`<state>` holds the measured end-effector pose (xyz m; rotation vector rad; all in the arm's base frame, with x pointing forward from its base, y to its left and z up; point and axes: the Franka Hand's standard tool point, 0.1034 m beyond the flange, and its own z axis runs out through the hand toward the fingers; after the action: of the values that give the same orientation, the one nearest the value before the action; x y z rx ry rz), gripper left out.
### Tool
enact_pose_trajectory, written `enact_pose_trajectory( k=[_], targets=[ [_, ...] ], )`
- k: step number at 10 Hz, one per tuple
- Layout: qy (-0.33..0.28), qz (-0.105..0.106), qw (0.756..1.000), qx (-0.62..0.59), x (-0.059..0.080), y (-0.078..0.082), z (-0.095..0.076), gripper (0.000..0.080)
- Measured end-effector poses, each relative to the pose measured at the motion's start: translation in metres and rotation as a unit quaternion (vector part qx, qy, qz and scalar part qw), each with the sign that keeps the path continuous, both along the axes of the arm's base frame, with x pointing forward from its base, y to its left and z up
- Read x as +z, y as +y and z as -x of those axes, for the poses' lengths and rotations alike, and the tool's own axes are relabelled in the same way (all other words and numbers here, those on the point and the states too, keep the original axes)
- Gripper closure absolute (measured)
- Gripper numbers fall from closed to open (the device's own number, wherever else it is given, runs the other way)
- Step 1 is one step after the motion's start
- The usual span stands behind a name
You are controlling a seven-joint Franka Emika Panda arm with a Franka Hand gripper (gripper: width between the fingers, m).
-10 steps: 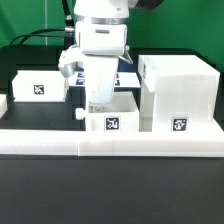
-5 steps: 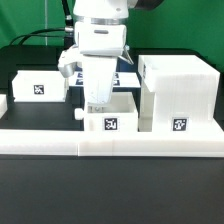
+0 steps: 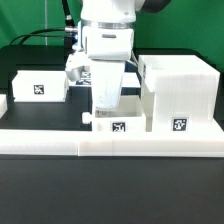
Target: Assemble drawer
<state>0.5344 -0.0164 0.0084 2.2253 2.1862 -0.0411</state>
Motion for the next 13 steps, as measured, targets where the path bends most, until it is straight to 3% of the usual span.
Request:
enact_pose_trajectory(
  k=[6, 13],
  targets=[
    [-0.003, 0.0, 1.0, -0.011, 0.001, 0.01, -0.003, 0.0755],
    [-0.004, 0.002, 1.0, -0.015, 0.0, 0.009, -0.003, 0.0755]
  ],
)
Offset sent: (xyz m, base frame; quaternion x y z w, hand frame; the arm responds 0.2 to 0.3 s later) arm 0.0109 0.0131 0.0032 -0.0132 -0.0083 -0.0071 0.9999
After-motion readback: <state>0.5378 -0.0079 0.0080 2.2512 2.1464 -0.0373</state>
